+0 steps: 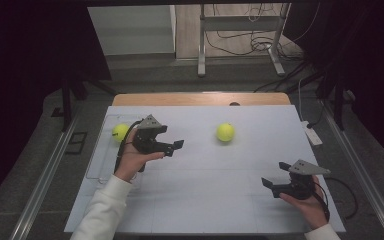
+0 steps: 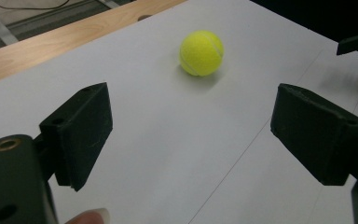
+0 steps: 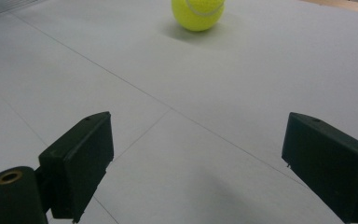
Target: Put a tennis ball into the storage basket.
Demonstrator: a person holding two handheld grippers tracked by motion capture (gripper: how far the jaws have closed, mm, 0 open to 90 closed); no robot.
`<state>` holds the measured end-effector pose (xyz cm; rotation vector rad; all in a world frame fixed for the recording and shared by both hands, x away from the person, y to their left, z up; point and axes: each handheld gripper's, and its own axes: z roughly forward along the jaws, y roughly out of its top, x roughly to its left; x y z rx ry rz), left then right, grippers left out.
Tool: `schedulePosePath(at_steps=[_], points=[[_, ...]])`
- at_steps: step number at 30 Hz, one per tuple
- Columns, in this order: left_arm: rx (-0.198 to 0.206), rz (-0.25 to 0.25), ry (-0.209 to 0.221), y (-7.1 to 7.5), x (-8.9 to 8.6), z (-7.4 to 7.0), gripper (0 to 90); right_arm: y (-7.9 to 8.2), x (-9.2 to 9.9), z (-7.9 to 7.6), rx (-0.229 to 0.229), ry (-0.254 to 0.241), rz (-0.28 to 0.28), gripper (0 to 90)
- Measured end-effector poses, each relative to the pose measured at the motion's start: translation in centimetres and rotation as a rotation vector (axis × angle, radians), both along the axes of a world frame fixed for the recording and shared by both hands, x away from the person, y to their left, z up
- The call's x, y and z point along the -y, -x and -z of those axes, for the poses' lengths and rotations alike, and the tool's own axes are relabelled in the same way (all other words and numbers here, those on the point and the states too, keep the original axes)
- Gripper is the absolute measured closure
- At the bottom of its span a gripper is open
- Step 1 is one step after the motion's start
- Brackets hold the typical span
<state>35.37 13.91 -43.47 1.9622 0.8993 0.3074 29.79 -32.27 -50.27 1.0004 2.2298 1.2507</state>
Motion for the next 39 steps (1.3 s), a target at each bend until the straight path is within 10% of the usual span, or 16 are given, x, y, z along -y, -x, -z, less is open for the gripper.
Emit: schedulePosePath(at_steps=[39], points=[[-0.008, 0.037, -0.013, -1.4, 3.5, -0.4, 14.2, 0.0, 0.0, 0.1, -0.002, 0.005, 0.001, 9.2]])
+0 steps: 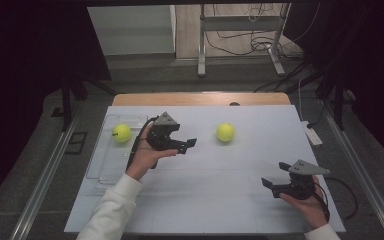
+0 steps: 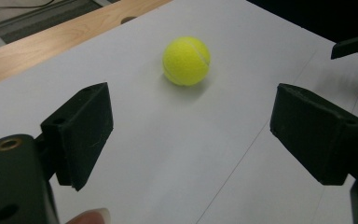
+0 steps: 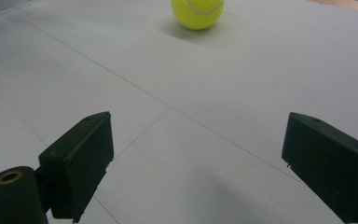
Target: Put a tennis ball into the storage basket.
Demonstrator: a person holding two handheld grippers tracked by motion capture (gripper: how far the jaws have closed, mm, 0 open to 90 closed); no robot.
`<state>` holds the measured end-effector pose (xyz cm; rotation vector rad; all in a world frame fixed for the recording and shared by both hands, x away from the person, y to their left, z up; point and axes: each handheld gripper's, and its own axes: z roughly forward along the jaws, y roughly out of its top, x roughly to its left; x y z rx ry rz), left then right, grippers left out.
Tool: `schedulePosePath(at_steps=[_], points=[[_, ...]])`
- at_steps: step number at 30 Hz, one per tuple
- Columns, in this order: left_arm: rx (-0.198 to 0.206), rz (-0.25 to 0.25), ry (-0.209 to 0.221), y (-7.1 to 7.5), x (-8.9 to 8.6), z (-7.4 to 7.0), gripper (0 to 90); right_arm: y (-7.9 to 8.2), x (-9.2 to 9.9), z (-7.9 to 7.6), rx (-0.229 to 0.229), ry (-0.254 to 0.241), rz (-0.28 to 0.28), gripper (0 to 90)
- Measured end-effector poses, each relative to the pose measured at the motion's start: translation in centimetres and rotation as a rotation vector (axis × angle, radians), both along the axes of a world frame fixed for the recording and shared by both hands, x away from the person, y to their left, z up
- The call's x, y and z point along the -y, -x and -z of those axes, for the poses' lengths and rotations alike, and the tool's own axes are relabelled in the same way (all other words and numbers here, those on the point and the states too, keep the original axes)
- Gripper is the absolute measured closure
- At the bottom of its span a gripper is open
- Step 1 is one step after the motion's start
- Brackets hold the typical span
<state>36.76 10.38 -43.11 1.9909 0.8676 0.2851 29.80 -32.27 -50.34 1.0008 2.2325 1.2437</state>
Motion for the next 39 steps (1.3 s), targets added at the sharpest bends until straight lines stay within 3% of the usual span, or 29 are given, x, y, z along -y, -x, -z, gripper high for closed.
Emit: schedulePosePath(at_steps=[23, 39], points=[[-0.025, 0.019, -0.007, -1.6, 3.0, 0.2, 14.3, 0.0, 0.1, 0.0, -0.001, -0.004, 0.003, 9.2], [-0.049, 0.012, -0.046, -3.5, 5.2, 0.3, 14.6, 0.0, 0.1, 0.0, 0.0, -0.01, 0.003, 9.2]])
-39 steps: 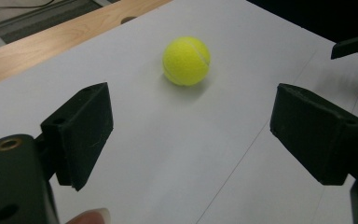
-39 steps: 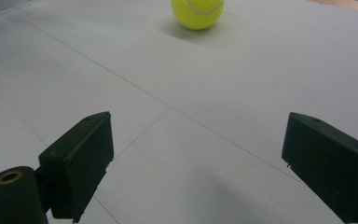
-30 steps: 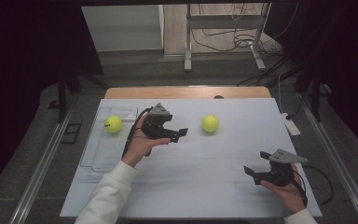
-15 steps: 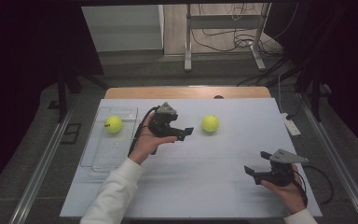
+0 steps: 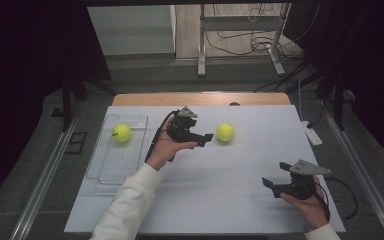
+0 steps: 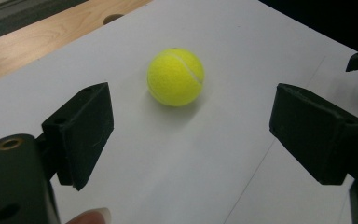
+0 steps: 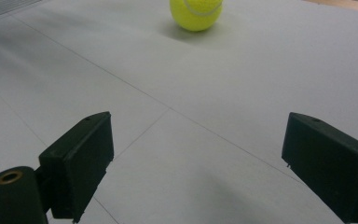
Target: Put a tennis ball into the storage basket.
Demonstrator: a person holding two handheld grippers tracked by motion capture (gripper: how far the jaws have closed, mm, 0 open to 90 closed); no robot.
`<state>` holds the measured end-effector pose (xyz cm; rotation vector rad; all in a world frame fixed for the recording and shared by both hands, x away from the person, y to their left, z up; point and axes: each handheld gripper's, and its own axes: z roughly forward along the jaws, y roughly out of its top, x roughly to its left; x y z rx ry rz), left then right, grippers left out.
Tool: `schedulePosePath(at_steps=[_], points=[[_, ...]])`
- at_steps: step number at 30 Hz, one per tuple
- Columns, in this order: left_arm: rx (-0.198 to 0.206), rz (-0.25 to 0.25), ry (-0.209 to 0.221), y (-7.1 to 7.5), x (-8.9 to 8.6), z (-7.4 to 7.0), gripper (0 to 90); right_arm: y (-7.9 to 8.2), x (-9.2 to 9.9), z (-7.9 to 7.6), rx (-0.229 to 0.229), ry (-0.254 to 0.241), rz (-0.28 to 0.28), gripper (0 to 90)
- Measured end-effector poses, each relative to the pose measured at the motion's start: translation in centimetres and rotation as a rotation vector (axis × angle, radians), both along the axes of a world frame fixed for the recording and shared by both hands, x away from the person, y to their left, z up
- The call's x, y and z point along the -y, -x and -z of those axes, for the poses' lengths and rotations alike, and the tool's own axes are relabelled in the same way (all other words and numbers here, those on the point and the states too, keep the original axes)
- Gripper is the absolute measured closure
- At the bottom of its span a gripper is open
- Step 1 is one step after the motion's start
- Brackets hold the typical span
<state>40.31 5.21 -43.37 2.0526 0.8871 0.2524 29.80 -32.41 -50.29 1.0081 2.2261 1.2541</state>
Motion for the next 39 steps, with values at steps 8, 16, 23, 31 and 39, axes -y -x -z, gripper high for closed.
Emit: schedulePosePath(at_steps=[8, 16, 23, 31, 39], points=[[-0.012, 0.003, -0.015, -0.8, 0.9, 0.3, 14.7, 0.0, 0.0, 0.0, -0.001, 0.002, -0.001, 9.2], [-0.028, 0.004, -0.023, -1.6, 1.6, 0.5, 14.6, 0.0, 0.0, 0.0, -0.002, 0.002, 0.0, 9.2], [-0.037, 0.003, -0.031, -2.1, 1.8, 0.7, 14.6, 0.0, 0.0, 0.0, -0.002, 0.003, 0.0, 9.2], [-0.054, -0.01, -0.038, -2.8, 1.9, 1.2, 14.6, 0.0, 0.0, 0.0, -0.003, 0.003, 0.0, 9.2], [-0.062, -0.017, -0.031, -3.2, 2.2, 1.5, 14.7, 0.0, 0.0, 0.0, -0.003, 0.002, 0.0, 9.2]])
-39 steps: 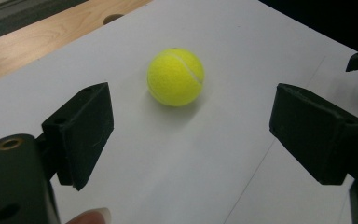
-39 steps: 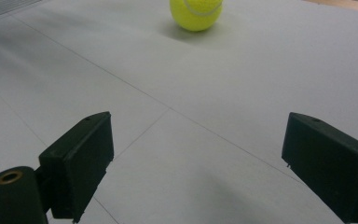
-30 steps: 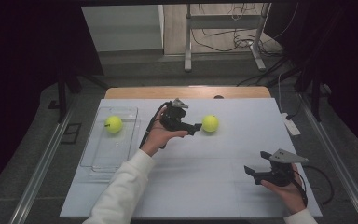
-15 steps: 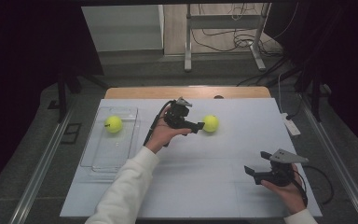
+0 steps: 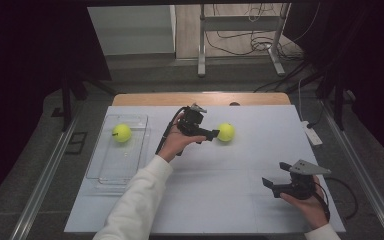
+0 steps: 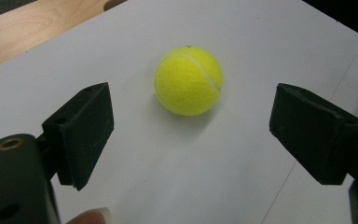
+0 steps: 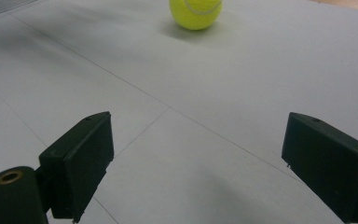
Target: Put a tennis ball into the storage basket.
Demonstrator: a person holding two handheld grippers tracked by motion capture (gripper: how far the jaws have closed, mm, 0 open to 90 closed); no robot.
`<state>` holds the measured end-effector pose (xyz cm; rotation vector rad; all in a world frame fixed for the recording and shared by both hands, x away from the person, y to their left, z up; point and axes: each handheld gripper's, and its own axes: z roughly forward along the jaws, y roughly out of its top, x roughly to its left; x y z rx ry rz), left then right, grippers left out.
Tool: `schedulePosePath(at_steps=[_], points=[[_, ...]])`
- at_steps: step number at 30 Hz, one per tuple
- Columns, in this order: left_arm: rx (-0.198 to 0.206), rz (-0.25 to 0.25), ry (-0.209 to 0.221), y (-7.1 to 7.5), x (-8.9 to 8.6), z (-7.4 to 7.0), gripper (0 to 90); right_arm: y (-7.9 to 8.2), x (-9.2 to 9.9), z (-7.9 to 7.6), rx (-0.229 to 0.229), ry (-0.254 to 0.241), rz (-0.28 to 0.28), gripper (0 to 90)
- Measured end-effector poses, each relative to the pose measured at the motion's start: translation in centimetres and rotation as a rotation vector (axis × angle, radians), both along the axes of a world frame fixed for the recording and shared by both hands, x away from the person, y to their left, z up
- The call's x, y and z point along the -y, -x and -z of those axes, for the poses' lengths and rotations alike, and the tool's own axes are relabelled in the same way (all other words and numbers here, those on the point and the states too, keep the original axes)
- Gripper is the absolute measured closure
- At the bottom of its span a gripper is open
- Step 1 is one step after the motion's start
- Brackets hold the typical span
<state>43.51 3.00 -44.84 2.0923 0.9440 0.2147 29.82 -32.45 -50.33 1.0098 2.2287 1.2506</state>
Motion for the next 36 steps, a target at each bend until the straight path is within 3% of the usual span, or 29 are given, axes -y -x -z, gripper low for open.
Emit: schedulePosePath(at_steps=[21, 36], points=[[-0.029, 0.012, -0.021, -1.4, 2.3, 1.0, 14.4, 0.0, 0.1, 0.0, -0.003, -0.013, -0.002, 9.3], [-0.056, 0.0, -0.026, -2.6, 2.9, 1.7, 13.5, 0.1, 0.0, 0.0, -0.005, -0.012, -0.007, 9.3]])
